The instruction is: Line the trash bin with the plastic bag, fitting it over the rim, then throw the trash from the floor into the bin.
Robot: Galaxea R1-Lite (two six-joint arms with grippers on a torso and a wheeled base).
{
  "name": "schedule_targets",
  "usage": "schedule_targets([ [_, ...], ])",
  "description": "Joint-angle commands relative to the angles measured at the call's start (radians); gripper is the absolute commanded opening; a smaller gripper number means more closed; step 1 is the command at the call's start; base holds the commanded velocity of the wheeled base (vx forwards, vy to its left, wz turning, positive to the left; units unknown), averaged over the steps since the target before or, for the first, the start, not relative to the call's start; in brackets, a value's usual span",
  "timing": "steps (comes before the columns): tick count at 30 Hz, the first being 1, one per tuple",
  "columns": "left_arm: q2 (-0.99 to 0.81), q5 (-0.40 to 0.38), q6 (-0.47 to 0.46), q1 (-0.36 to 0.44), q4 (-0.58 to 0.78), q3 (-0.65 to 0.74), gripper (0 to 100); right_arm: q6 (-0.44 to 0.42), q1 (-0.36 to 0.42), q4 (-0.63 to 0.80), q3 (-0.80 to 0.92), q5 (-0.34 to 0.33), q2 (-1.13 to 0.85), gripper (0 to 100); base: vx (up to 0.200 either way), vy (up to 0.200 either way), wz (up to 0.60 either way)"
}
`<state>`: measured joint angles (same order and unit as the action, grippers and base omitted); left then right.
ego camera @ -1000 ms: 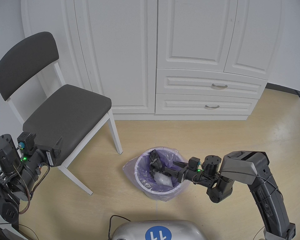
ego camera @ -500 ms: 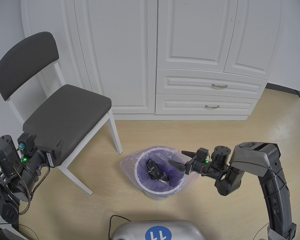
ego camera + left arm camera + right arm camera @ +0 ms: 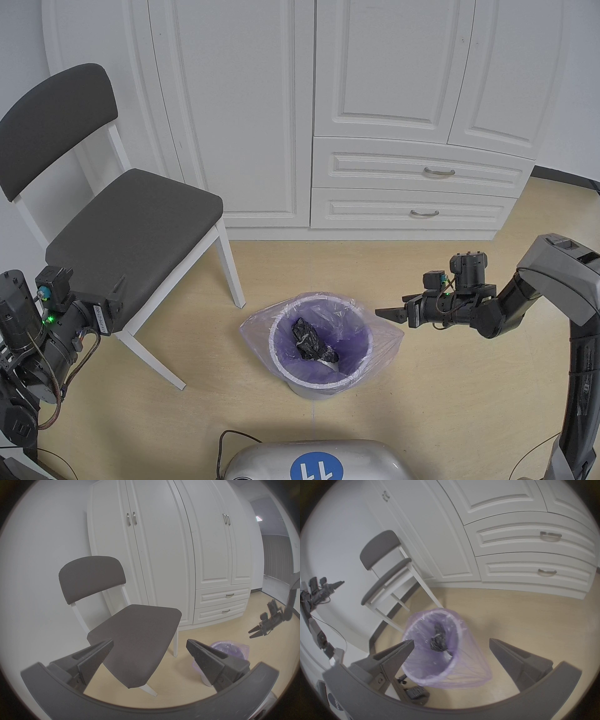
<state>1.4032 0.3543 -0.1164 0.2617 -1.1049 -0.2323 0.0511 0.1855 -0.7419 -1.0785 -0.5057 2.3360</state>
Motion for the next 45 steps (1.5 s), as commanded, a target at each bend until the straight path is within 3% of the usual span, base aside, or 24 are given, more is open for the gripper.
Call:
schedule_targets([
  [1, 0.005, 0.000, 0.001, 0.001, -0.001, -0.001, 100, 0.099, -0.028, 0.064, -0.098, 0.213, -0.021, 100, 0.000, 0.000, 0.00],
  [3, 0.007, 0.000, 0.000, 0.002, -0.001, 0.001, 100, 0.099, -0.015, 0.064, -0.098, 0.277, -0.017, 100, 0.000, 0.000, 0.00],
  [4, 0.007, 0.000, 0.000, 0.002, -0.001, 0.001, 100, 0.101, -0.012, 0.064, -0.097, 0.279, -0.015, 100, 0.000, 0.000, 0.00],
  [11, 0.008, 0.000, 0.000, 0.002, 0.000, 0.004, 100, 0.122, -0.015, 0.068, -0.078, 0.263, 0.028, 100, 0.000, 0.000, 0.00],
  [12, 0.010, 0.000, 0.000, 0.004, 0.000, 0.004, 100, 0.174, -0.026, 0.072, -0.087, 0.231, 0.083, 100, 0.000, 0.000, 0.00],
  [14, 0.014, 0.000, 0.000, 0.002, 0.000, 0.004, 100, 0.197, -0.026, 0.075, -0.104, 0.230, 0.129, 100, 0.000, 0.000, 0.00],
  [21, 0.016, 0.000, 0.001, 0.002, 0.000, 0.002, 100, 0.197, -0.008, 0.110, -0.158, 0.230, 0.217, 100, 0.000, 0.000, 0.00],
  [27, 0.014, 0.002, 0.000, 0.002, -0.001, 0.001, 100, 0.184, -0.018, 0.446, -0.379, 0.223, 0.250, 100, 0.000, 0.000, 0.00],
  [37, 0.026, 0.000, 0.001, -0.004, -0.001, -0.002, 100, 0.181, -0.001, 0.516, -0.679, 0.234, 0.454, 100, 0.000, 0.000, 0.00],
  [45, 0.039, 0.002, 0.001, -0.004, -0.001, -0.001, 100, 0.135, -0.008, 0.702, -0.871, 0.234, 0.534, 100, 0.000, 0.000, 0.00],
])
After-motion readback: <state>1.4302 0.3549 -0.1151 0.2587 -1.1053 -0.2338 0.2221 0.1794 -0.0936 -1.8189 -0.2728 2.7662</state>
